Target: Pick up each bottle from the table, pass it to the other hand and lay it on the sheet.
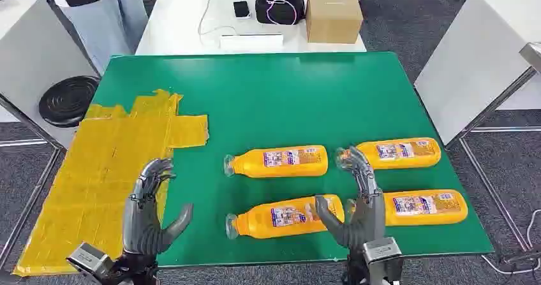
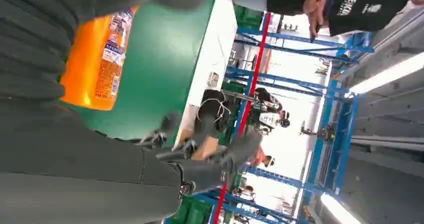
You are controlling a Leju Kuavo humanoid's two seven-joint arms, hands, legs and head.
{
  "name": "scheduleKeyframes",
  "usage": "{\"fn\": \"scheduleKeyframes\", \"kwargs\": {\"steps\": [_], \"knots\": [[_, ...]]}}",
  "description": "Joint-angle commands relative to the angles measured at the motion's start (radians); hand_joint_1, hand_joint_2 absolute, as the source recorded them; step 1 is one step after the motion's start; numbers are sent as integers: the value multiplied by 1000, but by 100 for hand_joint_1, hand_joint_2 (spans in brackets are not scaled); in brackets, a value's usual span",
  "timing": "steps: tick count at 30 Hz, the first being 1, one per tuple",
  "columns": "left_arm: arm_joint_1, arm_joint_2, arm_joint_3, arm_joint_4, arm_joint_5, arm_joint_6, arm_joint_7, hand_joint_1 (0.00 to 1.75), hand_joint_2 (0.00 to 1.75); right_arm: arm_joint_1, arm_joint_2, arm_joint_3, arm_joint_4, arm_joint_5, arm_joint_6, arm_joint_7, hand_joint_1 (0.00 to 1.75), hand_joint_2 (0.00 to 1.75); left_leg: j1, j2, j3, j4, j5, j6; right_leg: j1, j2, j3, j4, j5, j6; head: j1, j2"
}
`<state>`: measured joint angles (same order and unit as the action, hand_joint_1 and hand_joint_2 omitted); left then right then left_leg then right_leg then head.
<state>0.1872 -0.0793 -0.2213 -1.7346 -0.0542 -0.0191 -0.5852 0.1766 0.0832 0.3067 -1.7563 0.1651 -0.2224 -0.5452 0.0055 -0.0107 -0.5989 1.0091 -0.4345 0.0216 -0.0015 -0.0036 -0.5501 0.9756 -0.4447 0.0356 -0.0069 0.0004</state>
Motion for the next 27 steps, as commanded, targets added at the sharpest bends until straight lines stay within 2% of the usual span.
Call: {"fn": "scheduleKeyframes", "kwargs": {"steps": [1,12,20,24,27], "knots": [[-58,-17,31,68,12,-39,1,0,175,-122,-51,11,52,150,-65,61,0,175,0,2,2,-1,0,-1,0,2,2,-1,1,0,0,0],[-140,-27,18,133,48,-96,15,0,175,-393,-145,159,233,614,-101,305,0,175,0,3,2,-1,1,0,0,3,2,-1,2,0,0,0],[-139,-27,21,136,50,-99,17,0,175,-407,-150,171,257,629,-92,317,0,175,0,1,3,-1,1,0,0,1,4,-1,1,1,0,0],[-161,-38,28,150,77,-130,27,0,175,-505,-189,233,369,724,2,411,0,175,0,2,2,0,1,0,0,2,3,-1,1,1,0,0],[-185,-41,18,174,86,-146,35,0,175,-582,-175,250,465,754,12,412,0,175,0,4,2,0,2,0,0,3,2,0,2,1,0,0]]}}
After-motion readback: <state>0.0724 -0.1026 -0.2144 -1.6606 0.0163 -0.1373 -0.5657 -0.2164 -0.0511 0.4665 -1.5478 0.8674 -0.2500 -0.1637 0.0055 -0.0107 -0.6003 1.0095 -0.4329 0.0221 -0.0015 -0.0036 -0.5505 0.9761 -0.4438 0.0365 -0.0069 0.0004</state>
